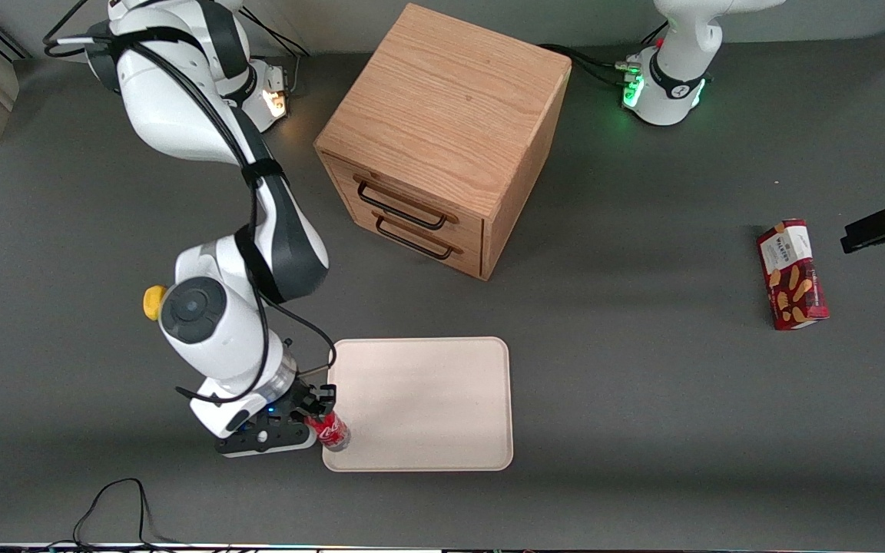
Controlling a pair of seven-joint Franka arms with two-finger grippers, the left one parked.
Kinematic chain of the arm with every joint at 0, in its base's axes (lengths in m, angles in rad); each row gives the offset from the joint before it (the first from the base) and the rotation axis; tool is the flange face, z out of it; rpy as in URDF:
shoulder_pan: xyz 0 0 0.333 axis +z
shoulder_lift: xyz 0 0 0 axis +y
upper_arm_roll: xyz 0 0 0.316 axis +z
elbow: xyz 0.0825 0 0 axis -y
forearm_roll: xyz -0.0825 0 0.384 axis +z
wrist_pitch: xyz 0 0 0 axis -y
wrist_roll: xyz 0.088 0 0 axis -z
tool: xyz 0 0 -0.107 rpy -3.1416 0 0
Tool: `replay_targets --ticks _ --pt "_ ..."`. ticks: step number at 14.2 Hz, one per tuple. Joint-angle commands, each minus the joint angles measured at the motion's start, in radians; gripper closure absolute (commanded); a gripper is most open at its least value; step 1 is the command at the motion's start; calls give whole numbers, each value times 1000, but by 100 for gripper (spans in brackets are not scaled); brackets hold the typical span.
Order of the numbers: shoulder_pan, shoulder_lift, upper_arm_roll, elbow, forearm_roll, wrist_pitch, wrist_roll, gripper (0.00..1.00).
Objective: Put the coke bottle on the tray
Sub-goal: 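Lower the bottle onto the tray and open the right gripper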
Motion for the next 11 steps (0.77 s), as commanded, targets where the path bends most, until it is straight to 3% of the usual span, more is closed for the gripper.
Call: replay_targets --ticks 1,11 --pt "-3 26 14 31 23 -23 -28 100" --pt "-6 62 23 30 23 -19 -74 100"
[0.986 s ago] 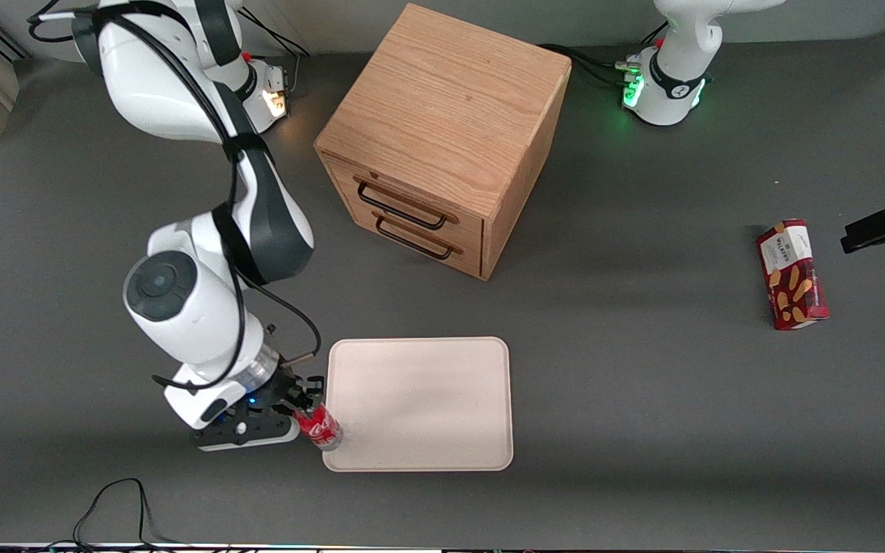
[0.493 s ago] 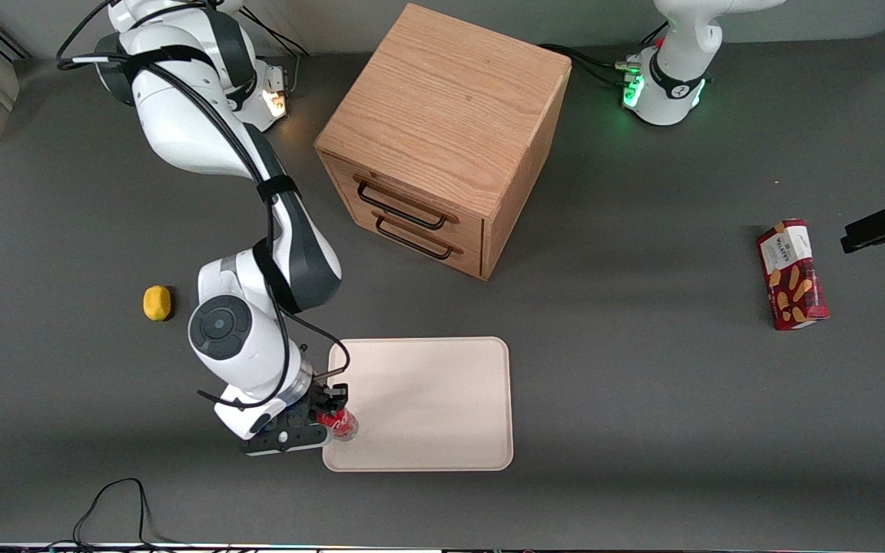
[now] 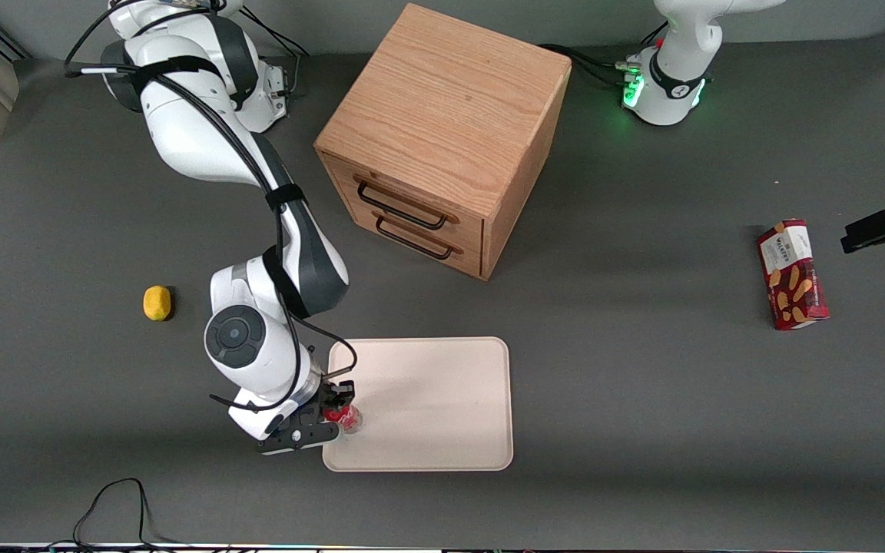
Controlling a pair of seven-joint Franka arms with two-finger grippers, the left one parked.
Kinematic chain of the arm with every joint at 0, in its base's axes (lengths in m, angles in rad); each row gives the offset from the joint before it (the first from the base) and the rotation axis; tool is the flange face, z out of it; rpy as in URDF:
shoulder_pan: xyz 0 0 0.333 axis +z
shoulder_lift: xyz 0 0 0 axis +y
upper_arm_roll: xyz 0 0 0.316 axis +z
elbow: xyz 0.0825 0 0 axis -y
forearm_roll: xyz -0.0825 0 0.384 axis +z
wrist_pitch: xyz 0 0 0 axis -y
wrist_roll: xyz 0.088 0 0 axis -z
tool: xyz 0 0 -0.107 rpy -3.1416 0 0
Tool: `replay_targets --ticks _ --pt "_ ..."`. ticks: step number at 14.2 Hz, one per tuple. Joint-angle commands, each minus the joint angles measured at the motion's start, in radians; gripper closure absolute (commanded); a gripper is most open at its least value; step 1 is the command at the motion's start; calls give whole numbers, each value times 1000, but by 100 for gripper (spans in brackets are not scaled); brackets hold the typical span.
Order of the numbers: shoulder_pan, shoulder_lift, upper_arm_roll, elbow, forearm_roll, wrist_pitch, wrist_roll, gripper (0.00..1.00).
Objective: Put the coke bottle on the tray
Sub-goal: 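Lower the bottle onto the tray and open the right gripper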
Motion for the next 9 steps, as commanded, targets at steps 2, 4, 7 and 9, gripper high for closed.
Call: replay_targets --ticks 2,4,7,9 --pt "-6 6 0 28 21 4 -29 97" --pt "-6 3 0 14 21 17 -26 38" --pt "-6 -4 0 -11 21 24 -26 4" --pt "-4 -6 -2 -11 21 24 -17 0"
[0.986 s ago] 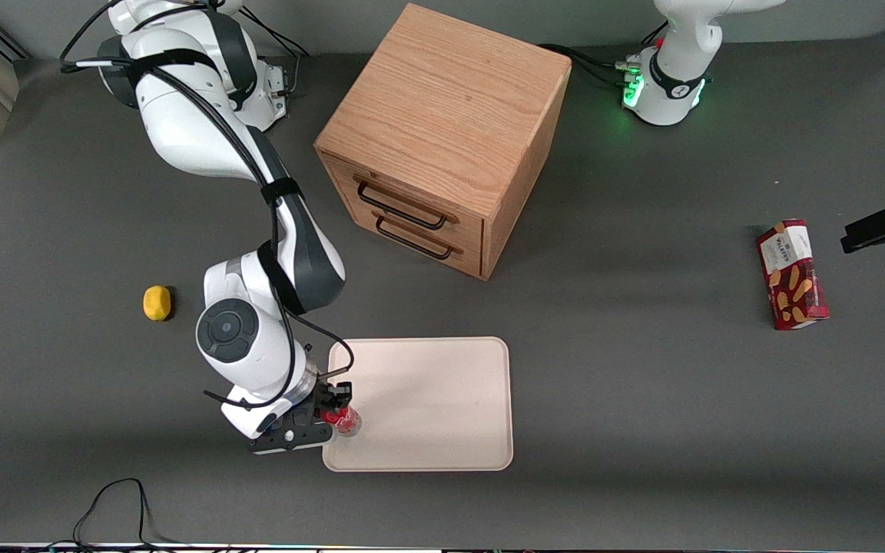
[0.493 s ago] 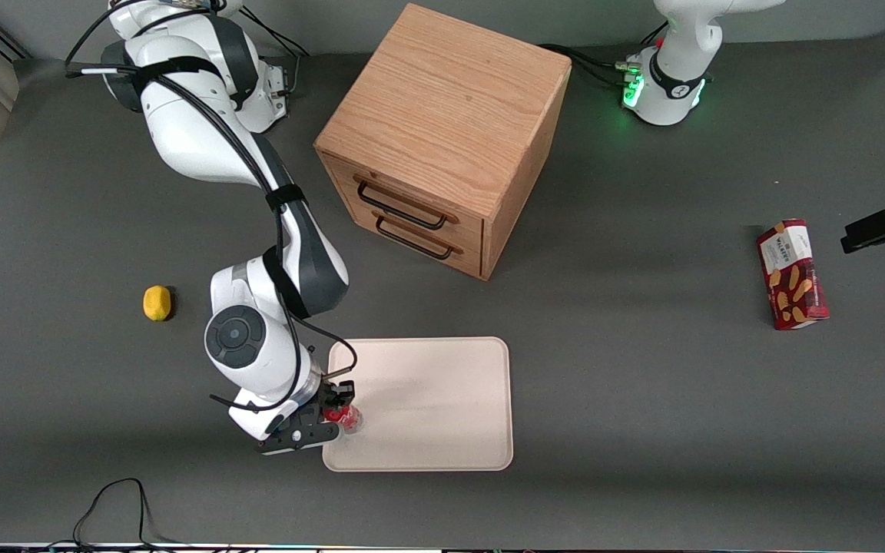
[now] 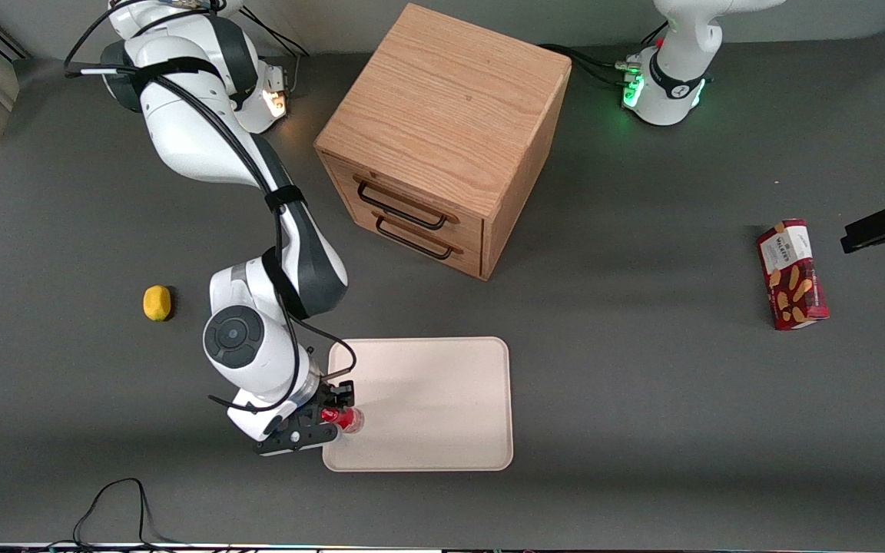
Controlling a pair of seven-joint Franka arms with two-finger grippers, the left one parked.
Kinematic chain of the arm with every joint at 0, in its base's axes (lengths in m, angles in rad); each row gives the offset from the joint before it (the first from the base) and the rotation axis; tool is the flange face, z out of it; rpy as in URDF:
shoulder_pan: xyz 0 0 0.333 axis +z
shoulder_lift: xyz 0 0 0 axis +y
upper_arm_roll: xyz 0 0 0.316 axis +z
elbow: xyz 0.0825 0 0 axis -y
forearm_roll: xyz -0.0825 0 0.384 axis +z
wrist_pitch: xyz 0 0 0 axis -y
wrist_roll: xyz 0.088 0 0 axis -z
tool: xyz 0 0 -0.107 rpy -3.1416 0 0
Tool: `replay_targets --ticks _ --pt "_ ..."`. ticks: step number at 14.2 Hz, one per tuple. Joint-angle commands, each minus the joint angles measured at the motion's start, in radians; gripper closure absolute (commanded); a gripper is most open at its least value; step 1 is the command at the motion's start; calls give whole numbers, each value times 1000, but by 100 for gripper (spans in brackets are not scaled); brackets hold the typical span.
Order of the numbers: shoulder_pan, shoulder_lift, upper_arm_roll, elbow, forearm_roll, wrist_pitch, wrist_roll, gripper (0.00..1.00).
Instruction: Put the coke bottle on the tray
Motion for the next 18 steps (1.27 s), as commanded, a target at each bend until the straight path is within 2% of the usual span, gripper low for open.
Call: replay_targets --ticks 1,4,7,12,14,16,18 --pt "-1 -12 -2 -8 21 11 -16 0" --pt "-1 -77 1 -39 24 -36 22 0" --pt "0 -258 17 -151 18 -197 116 0" --pt "-24 -519 18 -200 5 -482 217 0" --pt "-96 -661 56 -281 5 -536 208 0" --pt "-228 -827 125 -420 5 -533 197 0" --pt "-344 -958 168 -543 5 -538 97 0"
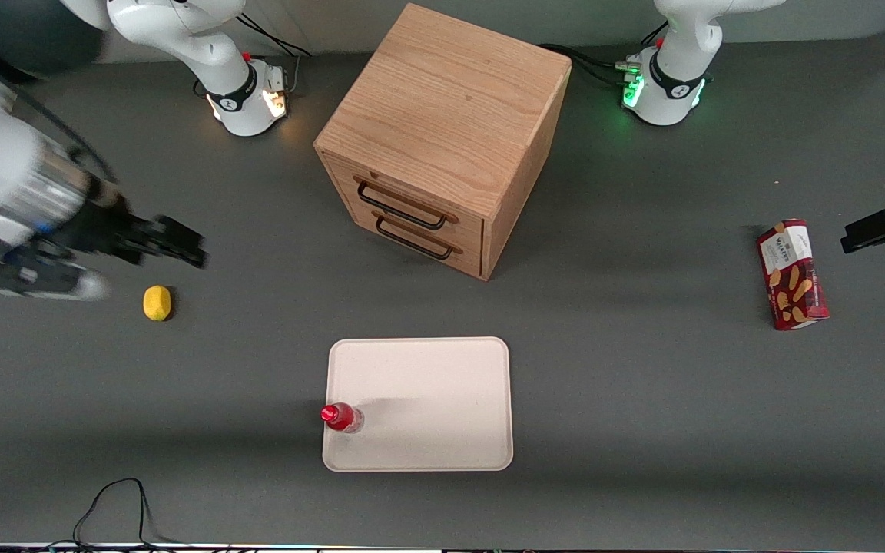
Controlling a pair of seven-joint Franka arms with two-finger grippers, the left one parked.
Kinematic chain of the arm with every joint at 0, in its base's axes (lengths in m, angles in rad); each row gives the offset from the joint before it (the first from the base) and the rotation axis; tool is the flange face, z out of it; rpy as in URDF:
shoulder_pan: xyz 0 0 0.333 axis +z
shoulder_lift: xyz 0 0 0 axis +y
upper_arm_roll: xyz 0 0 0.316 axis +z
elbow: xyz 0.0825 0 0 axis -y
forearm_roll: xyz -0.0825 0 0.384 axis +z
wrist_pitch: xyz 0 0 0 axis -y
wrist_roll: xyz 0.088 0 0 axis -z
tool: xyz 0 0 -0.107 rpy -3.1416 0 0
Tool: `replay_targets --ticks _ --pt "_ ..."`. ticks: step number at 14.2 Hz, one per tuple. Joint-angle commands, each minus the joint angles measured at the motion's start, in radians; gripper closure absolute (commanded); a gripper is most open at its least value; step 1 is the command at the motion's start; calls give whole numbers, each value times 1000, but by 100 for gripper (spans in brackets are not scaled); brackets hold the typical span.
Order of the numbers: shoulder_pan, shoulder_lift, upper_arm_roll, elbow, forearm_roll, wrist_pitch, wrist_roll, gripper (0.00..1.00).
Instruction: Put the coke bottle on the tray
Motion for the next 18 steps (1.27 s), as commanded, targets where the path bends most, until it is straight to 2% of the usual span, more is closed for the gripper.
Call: replay_targets --ticks 1,4,6,8,10,11,14,15,18 --pt "-180 -228 88 -266 2 29 -144 0" --pt "-318 -267 109 -309 2 28 -259 0" --pt "-369 -255 109 -311 2 29 -336 0" --pt "-368 -236 102 -311 -7 31 -338 0" --pt "-352 -219 105 -311 -70 63 -337 0" --pt "-342 -216 103 -311 -76 87 -338 0" --pt "-261 -202 54 -311 -119 144 -340 0" --pt "-233 -202 30 -311 -119 150 -340 0" --pt "-236 -204 25 -311 -118 150 -352 0"
